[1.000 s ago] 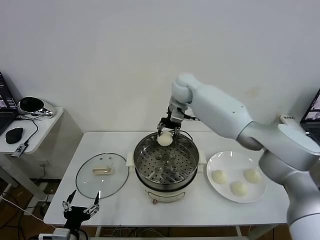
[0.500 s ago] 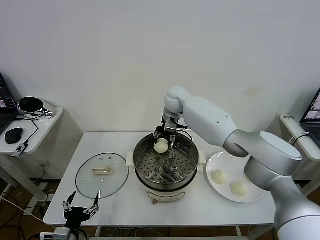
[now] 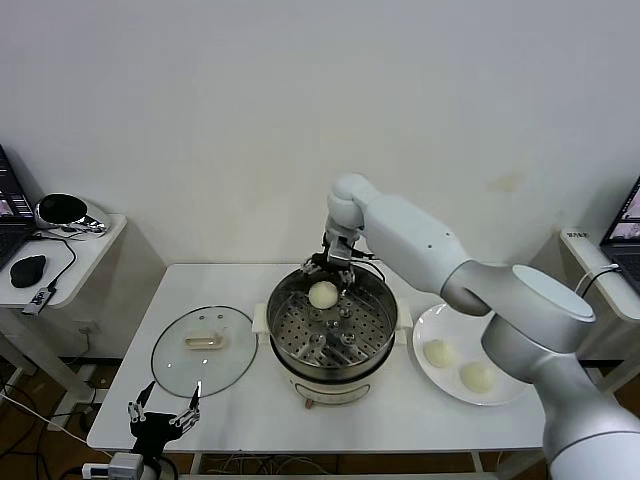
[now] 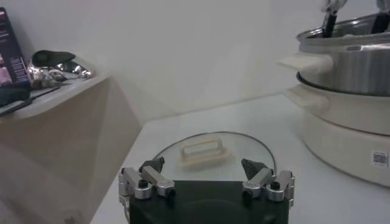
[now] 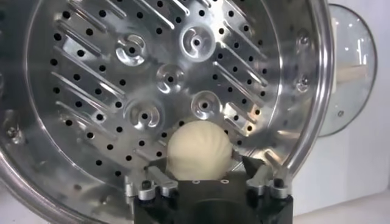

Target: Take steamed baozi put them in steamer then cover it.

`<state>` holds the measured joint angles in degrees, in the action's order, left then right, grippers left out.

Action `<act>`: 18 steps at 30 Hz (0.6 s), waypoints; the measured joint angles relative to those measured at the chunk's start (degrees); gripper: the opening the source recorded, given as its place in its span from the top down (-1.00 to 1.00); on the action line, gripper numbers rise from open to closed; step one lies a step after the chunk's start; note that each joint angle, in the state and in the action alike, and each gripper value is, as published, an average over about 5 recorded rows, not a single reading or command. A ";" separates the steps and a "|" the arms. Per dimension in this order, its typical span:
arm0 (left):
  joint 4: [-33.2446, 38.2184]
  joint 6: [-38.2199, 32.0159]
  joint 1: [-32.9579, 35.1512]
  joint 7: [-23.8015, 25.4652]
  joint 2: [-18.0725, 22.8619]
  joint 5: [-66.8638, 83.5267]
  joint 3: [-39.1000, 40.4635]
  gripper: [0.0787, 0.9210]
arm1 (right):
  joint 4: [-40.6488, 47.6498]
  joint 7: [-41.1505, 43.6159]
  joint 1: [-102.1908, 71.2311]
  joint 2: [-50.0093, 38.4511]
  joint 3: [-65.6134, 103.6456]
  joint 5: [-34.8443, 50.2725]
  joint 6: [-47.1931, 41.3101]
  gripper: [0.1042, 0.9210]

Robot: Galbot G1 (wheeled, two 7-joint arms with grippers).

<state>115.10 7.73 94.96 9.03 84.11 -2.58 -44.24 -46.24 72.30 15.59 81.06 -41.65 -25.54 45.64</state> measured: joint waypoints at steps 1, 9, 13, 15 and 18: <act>0.05 0.02 0.05 0.01 -0.02 0.02 -0.04 -0.77 | -0.85 0.47 0.35 -0.65 0.12 1.22 -0.83 -0.76; 0.12 0.17 -0.22 0.58 -0.31 0.09 0.27 -0.77 | -10.68 3.13 4.76 -10.07 -0.82 13.70 -13.42 -0.76; -0.06 0.42 -0.48 0.79 -0.57 0.32 0.83 -0.77 | -15.22 3.96 6.51 -16.46 -1.91 19.47 -23.14 -0.76; -0.02 0.68 -0.47 0.93 -0.64 0.59 1.18 -0.77 | -17.42 4.31 6.94 -19.75 -2.41 21.98 -28.57 -0.76; 0.41 1.21 -0.23 1.27 -0.63 1.13 1.73 -0.77 | -20.72 4.55 7.15 -24.92 -3.04 25.01 -36.64 -0.76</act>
<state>115.51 8.94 94.73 10.30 83.48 -1.45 -42.51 -66.96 76.85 22.74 56.14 -44.69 -0.53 9.00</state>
